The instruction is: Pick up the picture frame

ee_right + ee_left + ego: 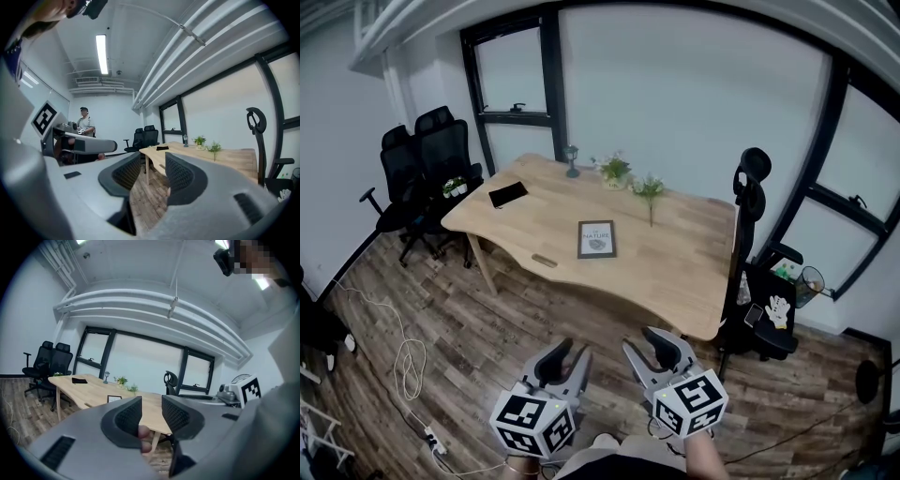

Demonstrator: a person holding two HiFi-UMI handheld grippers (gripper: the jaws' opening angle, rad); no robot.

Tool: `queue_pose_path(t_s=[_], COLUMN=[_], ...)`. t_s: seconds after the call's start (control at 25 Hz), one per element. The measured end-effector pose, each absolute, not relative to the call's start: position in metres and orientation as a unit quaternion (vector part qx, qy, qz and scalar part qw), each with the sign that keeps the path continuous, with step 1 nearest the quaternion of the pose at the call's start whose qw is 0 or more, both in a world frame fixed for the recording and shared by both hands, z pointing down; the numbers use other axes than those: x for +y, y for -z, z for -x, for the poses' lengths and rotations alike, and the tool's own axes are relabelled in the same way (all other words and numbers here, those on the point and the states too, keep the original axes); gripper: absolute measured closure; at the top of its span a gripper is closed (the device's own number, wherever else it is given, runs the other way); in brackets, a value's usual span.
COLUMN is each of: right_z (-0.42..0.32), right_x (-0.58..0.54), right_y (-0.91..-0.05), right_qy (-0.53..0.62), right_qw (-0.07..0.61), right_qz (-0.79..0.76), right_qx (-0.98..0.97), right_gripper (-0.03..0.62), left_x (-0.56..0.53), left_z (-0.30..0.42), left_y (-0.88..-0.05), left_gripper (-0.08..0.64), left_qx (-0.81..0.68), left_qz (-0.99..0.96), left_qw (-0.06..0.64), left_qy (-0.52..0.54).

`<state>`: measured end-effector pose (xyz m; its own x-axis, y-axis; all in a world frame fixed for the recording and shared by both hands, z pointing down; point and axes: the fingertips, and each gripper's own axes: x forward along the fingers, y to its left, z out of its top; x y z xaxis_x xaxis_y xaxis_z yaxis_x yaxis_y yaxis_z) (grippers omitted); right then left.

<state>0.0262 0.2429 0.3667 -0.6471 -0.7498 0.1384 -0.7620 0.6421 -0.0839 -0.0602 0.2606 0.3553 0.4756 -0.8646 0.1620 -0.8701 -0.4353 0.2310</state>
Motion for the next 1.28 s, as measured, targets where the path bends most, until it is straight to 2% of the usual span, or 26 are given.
queue_pose_path(t_s=[0.64, 1.28], right_z=[-0.014, -0.011], right_x=[0.229, 0.165], right_y=[-0.367, -0.374], right_qy=[-0.059, -0.058], right_qw=[0.057, 0.057], right_qz=[-0.423, -0.422], right_qx=[-0.903, -0.903], right_gripper=[0.445, 0.446], left_x=[0.247, 0.185], left_z=[0.066, 0.065], left_y=[-0.361, -0.367], left_gripper=[0.416, 0.416], left_qx=[-0.499, -0.503], left_qz=[-0.853, -0.851], left_qw=[0.152, 0.151], left_qy=[-0.008, -0.019])
